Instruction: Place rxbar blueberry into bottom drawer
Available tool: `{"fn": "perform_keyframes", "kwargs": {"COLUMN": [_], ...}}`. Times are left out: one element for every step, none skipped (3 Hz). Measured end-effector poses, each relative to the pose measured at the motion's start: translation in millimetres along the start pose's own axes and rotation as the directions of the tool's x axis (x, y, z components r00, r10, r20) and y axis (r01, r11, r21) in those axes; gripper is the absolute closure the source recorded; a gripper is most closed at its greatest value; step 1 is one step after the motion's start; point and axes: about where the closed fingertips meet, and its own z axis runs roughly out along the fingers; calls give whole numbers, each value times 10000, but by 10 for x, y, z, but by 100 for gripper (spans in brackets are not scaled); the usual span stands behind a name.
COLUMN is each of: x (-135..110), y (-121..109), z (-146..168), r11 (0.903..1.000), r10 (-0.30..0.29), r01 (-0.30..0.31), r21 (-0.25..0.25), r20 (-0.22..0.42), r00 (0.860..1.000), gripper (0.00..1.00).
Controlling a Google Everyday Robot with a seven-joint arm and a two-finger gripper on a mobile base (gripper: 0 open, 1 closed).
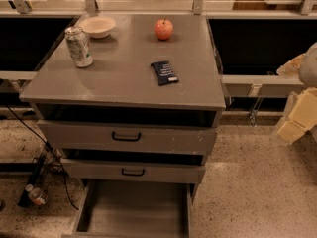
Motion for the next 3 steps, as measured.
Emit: {"fn": "perform_keyframes", "kwargs": {"x": [0,-132,-466], "y": [0,-123,-453], "z": [0,135,364], "r11": [10000,9992,9957], "r10": [0,396,918], "r01": [0,-398,-922], "r21": [0,73,17], "r20": [0,323,838], "r00": [10000,9987,9922], "gripper": [0,0,0]}}
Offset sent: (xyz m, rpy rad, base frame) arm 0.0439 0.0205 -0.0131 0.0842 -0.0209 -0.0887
